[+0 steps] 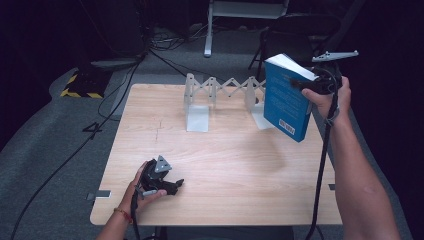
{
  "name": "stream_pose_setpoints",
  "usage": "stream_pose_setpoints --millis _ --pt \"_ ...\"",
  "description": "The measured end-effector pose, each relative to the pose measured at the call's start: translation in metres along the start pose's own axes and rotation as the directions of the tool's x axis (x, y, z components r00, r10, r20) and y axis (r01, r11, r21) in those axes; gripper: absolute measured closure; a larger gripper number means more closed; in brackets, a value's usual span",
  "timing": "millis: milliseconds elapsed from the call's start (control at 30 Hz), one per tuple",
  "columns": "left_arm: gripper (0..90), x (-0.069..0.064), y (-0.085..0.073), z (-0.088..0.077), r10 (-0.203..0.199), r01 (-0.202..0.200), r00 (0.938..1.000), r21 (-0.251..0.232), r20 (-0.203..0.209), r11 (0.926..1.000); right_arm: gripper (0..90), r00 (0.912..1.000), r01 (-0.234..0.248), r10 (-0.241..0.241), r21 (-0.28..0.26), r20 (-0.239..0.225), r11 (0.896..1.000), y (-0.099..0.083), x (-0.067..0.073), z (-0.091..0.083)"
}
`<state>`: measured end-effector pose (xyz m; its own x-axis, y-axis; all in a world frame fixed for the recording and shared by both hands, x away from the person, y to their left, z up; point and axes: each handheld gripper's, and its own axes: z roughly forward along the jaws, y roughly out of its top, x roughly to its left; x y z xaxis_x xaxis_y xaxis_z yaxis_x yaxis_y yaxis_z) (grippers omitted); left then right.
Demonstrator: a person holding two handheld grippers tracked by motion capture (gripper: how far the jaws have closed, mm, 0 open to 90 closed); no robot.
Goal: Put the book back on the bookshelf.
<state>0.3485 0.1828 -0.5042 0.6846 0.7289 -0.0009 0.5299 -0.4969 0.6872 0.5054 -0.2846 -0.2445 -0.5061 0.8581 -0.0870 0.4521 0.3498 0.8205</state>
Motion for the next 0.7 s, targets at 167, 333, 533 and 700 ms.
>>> stream_pose_setpoints --millis 167,333,533,700 --pt "13.5 -0.001 0.000 0.000 0.007 -0.007 0.9999 -0.002 -0.008 1.0000 60.7 0.9999 -0.009 0.009 -0.003 0.013 1.000 0.003 0.000 0.013" --pt "13.5 -0.002 0.000 -0.001 0.013 -0.013 0.9998 -0.006 -0.016 0.9999 60.7 0.9994 -0.016 0.016 -0.004 0.030 1.000 0.006 0.000 0.028" --pt "13.5 -0.002 -0.001 -0.001 0.006 -0.006 0.9999 -0.004 -0.014 1.0000 60.7 0.9989 -0.036 0.036 -0.009 0.031 0.999 0.007 -0.002 0.039" --pt "13.6 -0.003 -0.002 -0.002 0.005 -0.005 0.9998 -0.004 -0.017 1.0000 60.7 0.9973 -0.054 0.055 -0.019 0.049 0.998 0.009 -0.004 0.048"
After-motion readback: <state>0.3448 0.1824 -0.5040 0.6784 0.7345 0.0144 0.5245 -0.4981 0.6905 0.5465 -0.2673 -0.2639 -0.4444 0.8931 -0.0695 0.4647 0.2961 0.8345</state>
